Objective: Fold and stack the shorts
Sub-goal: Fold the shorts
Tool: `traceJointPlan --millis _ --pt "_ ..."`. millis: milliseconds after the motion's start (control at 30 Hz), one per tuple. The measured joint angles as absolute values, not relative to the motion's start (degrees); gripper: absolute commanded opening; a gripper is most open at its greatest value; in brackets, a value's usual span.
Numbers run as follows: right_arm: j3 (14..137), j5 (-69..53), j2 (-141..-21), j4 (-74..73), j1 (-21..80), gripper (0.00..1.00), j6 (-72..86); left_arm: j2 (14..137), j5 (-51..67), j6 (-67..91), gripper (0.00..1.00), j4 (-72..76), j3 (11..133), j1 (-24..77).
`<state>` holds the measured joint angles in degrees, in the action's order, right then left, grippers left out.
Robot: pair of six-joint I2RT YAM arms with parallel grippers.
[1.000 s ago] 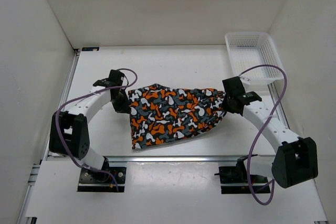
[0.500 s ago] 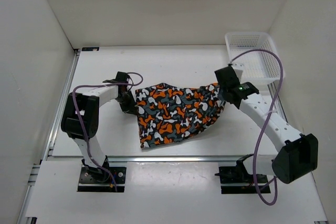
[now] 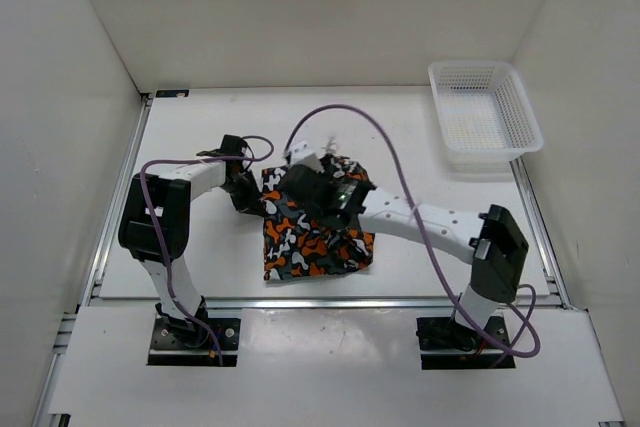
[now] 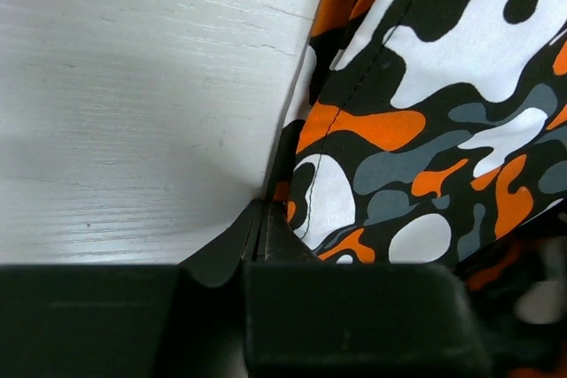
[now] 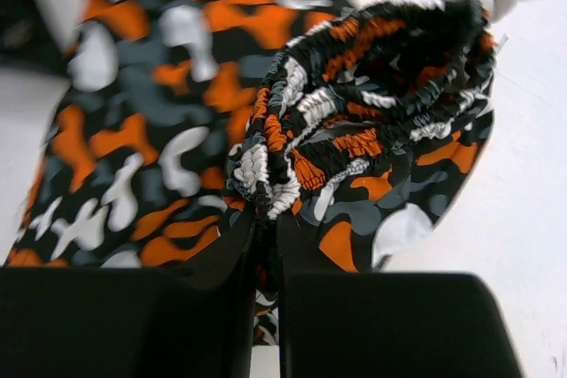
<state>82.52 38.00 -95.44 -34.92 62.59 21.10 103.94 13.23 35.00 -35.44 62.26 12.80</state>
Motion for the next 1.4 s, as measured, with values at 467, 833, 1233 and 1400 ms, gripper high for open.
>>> traceJointPlan --millis 467,833,1233,1400 --pt "89.91 32.95 -108.38 -30.37 70.54 0.0 12.78 103.94 15.94 34.96 0.1 -34.65 61.54 9.93" --pt "96.42 26.22 -114.65 -29.43 70.94 0.81 12.08 100.64 13.87 33.3 0.33 -38.74 62.52 5.89" --pt "84.62 26.96 -94.67 -28.56 70.04 0.01 18.35 89.78 9.63 30.52 0.1 -48.45 76.79 6.02" --pt "77.3 22.04 -88.84 -27.99 60.69 0.0 24.27 90.24 10.57 30.63 0.1 -49.65 77.21 13.89"
